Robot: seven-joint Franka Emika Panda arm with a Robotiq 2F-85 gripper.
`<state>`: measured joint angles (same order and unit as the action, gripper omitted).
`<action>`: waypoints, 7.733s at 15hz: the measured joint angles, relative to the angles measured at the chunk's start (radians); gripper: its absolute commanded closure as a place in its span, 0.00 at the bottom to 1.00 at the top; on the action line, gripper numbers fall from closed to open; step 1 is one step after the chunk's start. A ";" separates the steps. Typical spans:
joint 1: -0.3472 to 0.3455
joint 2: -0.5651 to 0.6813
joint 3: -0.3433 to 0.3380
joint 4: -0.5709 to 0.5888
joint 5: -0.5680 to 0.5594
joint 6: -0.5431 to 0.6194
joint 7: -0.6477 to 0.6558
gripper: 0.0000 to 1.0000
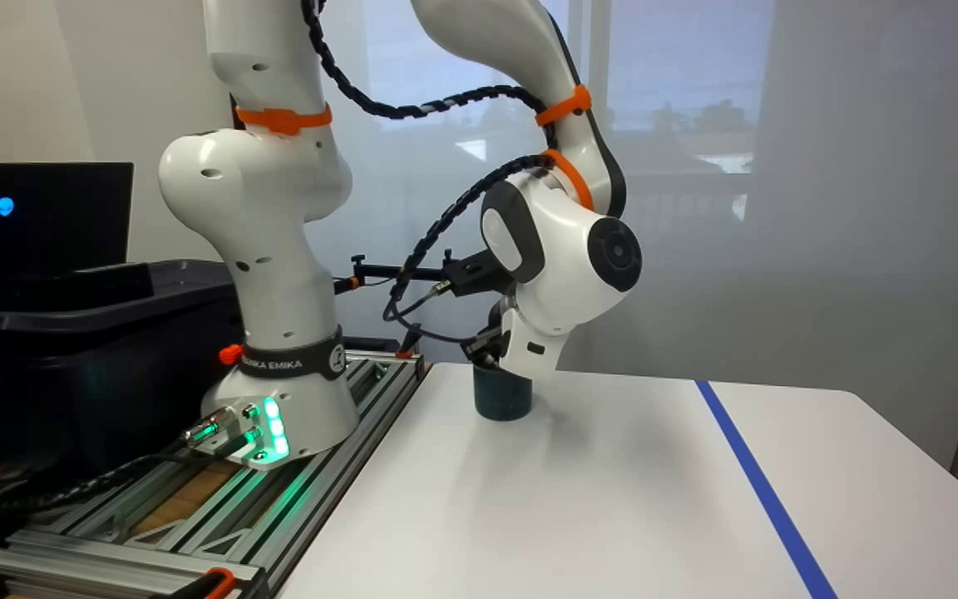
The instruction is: Take the marker out of the mug.
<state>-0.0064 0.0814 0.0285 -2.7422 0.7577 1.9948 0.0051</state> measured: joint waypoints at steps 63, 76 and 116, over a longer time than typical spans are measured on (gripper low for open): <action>0.024 0.055 0.000 0.132 -0.083 -0.143 -0.001 0.95; -0.047 -0.129 -0.077 0.090 -0.133 0.037 0.048 0.95; -0.014 -0.359 0.038 0.034 -0.962 0.221 0.442 0.00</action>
<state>-0.0209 -0.2775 0.0668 -2.7079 -0.2040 2.2159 0.4469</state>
